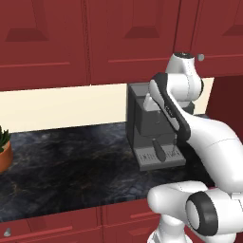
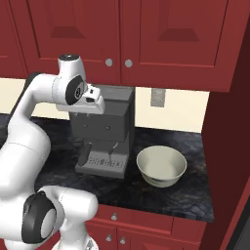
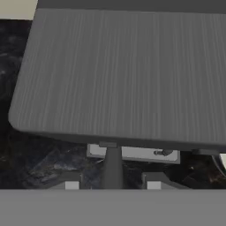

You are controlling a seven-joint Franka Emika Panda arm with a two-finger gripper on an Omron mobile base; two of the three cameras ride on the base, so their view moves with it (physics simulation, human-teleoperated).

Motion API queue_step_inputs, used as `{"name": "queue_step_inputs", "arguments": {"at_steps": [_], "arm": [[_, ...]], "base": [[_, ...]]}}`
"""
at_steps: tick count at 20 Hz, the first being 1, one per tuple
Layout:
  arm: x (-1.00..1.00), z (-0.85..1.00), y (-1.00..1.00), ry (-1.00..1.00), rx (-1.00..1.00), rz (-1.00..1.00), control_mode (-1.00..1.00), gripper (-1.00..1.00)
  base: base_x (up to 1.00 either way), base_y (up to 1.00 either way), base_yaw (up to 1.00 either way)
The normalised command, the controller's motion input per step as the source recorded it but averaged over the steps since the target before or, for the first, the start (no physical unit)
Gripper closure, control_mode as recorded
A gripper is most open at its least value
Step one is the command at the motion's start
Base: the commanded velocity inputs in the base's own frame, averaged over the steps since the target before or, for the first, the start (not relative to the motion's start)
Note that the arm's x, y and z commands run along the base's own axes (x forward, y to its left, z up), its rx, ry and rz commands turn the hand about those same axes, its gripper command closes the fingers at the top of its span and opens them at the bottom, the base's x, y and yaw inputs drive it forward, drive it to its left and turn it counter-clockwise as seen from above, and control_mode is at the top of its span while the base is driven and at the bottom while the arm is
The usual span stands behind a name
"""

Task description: Open the cabinet. Pick the pear and pear from the cabinet and place them into the bowl. Then close the cabinet.

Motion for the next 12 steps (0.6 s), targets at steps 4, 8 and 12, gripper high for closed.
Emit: {"name": "queue_step_inputs", "arguments": {"at_steps": [4, 8, 12], "arm": [[0.0, 0.0, -0.09, 0.0, 0.09, 0.0, -1.0, -1.0], [0.0, 0.01, -0.2, 0.0, 0.16, 0.0, -1.0, -1.0], [0.0, 0.0, -0.19, 0.0, 0.16, 0.0, -1.0, -1.0]], "base": [[0.0, 0.0, 0.0], [0.0, 0.0, 0.0], [0.0, 0.0, 0.0]]}}
